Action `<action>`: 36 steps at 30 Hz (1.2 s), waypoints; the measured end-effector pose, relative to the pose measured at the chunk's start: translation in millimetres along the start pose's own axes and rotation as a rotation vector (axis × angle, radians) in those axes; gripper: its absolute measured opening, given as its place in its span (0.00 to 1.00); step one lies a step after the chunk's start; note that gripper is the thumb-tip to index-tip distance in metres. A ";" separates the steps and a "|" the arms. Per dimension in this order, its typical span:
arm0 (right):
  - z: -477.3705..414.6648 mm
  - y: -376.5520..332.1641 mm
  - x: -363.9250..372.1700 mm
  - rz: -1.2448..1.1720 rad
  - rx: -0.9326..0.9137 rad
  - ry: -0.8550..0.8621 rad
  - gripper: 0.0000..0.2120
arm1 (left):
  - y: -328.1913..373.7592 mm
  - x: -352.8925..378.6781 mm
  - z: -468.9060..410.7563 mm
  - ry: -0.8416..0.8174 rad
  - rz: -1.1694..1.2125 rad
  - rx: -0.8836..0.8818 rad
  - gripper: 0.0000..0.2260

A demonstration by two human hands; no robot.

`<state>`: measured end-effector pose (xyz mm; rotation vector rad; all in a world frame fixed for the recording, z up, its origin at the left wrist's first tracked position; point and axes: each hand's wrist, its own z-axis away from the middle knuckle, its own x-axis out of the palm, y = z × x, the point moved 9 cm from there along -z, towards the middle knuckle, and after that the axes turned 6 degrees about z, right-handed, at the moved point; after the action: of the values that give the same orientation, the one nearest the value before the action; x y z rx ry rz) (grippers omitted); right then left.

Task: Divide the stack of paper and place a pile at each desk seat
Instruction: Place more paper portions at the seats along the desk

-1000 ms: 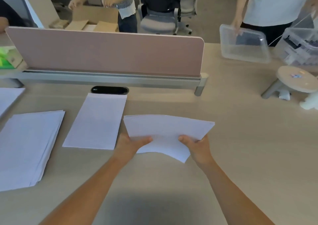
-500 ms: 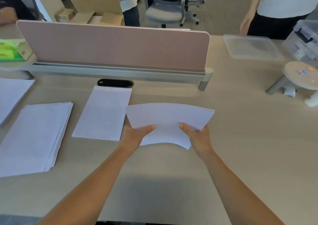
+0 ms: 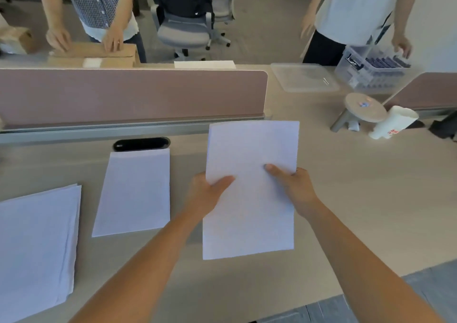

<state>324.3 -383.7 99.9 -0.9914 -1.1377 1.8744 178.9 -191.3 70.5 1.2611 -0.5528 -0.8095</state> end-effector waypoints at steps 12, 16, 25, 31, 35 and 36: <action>-177.0 110.9 -75.7 0.254 0.210 -0.018 0.10 | -88.2 134.4 -108.2 0.047 0.017 -0.461 0.08; -239.6 143.7 -103.9 0.355 0.270 -0.010 0.10 | -101.6 177.5 -147.9 0.087 -0.053 -0.524 0.16; -317.8 169.3 -114.6 0.518 0.279 -0.085 0.09 | -141.4 215.4 -218.1 0.051 -0.250 -0.574 0.22; -325.0 161.4 -129.3 0.747 0.252 -0.062 0.17 | -146.8 210.5 -211.6 0.047 -0.321 -0.595 0.29; -306.8 139.6 -127.8 0.915 0.217 -0.009 0.23 | -131.8 183.6 -199.1 0.054 -0.419 -0.611 0.36; -299.0 132.3 -121.2 0.955 0.188 -0.007 0.24 | -125.0 173.5 -194.3 0.061 -0.434 -0.601 0.32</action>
<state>616.1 -425.6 -86.5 -1.5757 -0.4630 2.6373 404.0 -221.5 -108.0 0.8437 0.0363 -1.1863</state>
